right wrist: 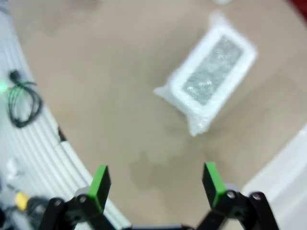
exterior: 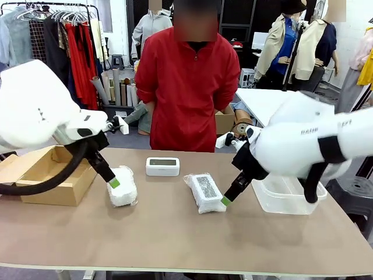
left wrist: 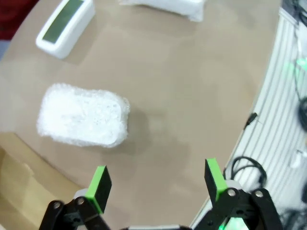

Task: Separate and place wrapped and unwrapped clocks.
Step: Pick up the Digital clock indicated by the person.

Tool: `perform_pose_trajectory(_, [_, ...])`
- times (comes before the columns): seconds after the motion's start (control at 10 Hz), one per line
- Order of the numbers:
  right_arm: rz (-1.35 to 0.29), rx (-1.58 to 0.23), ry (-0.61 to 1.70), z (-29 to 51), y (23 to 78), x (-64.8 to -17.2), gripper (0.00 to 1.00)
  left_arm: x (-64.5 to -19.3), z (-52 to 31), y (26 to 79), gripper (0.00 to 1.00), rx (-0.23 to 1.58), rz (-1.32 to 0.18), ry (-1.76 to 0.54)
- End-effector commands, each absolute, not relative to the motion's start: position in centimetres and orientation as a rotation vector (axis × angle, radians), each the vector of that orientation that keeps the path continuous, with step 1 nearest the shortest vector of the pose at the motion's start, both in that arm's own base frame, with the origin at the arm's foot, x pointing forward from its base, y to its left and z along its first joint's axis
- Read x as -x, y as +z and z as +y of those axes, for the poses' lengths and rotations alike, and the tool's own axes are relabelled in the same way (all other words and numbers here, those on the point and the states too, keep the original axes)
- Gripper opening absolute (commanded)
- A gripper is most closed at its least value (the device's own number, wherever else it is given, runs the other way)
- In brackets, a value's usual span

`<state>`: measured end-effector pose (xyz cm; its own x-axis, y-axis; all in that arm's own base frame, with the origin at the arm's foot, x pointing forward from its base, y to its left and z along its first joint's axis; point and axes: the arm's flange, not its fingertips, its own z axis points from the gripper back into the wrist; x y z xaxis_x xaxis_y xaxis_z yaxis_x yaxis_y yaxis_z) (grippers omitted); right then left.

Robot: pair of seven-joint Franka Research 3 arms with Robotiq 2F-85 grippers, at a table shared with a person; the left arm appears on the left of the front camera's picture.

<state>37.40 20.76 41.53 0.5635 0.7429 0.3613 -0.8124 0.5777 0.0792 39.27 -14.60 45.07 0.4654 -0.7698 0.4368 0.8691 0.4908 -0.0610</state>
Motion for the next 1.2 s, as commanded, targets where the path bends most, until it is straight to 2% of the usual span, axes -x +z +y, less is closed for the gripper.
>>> perform_pose_trajectory(0.0, [-0.238, -0.323, 1.076, 20.1, 43.1, -39.5, 1.00, -41.5, -13.3, 45.6, 1.00, 0.402, -0.420, -1.204])
perform_pose_trajectory(0.3, [-0.273, -0.423, 1.236, 19.2, 45.5, -41.2, 1.00, -42.2, -12.6, 46.9, 1.00, 0.358, -0.561, -1.418])
perform_pose_trajectory(0.5, [-0.380, -0.457, 1.330, 17.8, 46.8, -42.2, 1.00, -42.5, -11.9, 47.2, 1.00, 0.351, -0.601, -1.554])
perform_pose_trajectory(0.7, [-0.506, -0.484, 1.379, 16.5, 47.5, -42.8, 1.00, -43.0, -11.7, 47.4, 1.00, 0.365, -0.612, -1.516])
perform_pose_trajectory(0.9, [-0.638, -0.490, 1.293, 16.3, 47.7, -42.6, 1.00, -42.0, -12.1, 47.7, 1.00, 0.320, -0.591, -1.535])
perform_pose_trajectory(1.0, [-0.486, -0.452, 1.349, 16.3, 48.2, -42.7, 1.00, -42.0, -12.1, 47.7, 1.00, 0.320, -0.591, -1.535])
perform_pose_trajectory(1.1, [-0.486, -0.452, 1.349, 16.3, 48.2, -42.7, 1.00, -42.0, -12.1, 47.7, 1.00, 0.320, -0.591, -1.535])
